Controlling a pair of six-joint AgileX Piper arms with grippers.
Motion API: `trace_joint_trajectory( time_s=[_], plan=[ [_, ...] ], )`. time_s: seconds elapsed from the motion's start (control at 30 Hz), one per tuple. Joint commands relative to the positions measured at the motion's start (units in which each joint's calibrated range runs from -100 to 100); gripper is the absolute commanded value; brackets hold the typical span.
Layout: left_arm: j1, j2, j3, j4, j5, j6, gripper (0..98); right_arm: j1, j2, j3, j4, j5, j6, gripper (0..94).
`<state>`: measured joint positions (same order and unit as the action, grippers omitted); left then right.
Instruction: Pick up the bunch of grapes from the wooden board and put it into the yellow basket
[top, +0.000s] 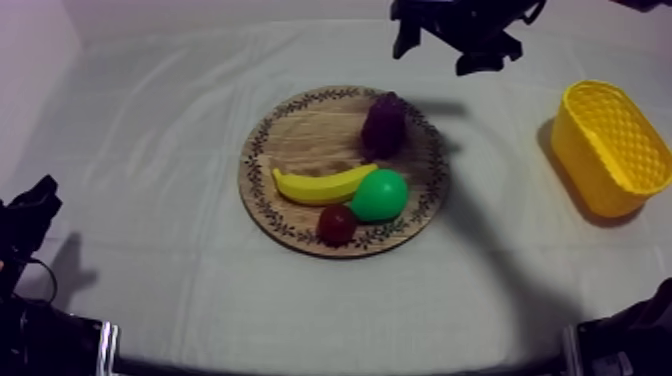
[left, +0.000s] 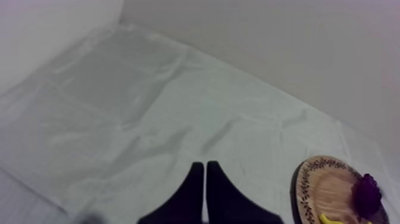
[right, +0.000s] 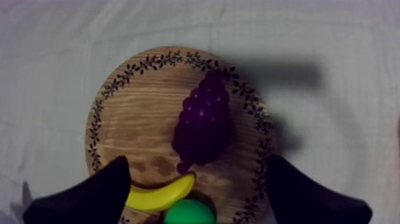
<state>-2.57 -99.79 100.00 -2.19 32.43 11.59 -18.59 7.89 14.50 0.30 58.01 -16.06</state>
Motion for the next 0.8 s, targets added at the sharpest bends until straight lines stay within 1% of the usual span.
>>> trace_joint_trajectory(
  time_s=[0.0, 0.13, 0.23, 0.47, 0.6, 0.77],
  plan=[
    [0.00, 0.05, 0.00, -0.03, -0.01, 0.01, 0.1, -0.11, 1.09, -0.87, 0.00, 0.76, -0.04, 77.8],
    [0.00, 0.05, 0.00, -0.03, -0.01, 0.01, 0.1, -0.73, 4.91, -3.32, 0.21, 1.75, -0.31, 85.9],
    [0.00, 0.05, 0.00, -0.03, -0.01, 0.01, 0.1, -1.23, 8.53, -5.16, 0.52, 2.02, -0.70, 89.0],
    [0.00, 0.05, 0.00, -0.03, -0.01, 0.01, 0.1, -1.48, 16.92, -9.17, 0.73, 1.18, -1.20, 91.4],
    [0.00, 0.05, 0.00, -0.03, -0.01, 0.01, 0.1, -1.80, 20.57, -10.23, 1.43, 0.02, -1.73, 92.0],
    [0.00, 0.05, 0.00, -0.03, -0.01, 0.01, 0.1, -2.27, 25.16, -12.70, 2.03, 0.04, -2.64, 92.2]
  ],
)
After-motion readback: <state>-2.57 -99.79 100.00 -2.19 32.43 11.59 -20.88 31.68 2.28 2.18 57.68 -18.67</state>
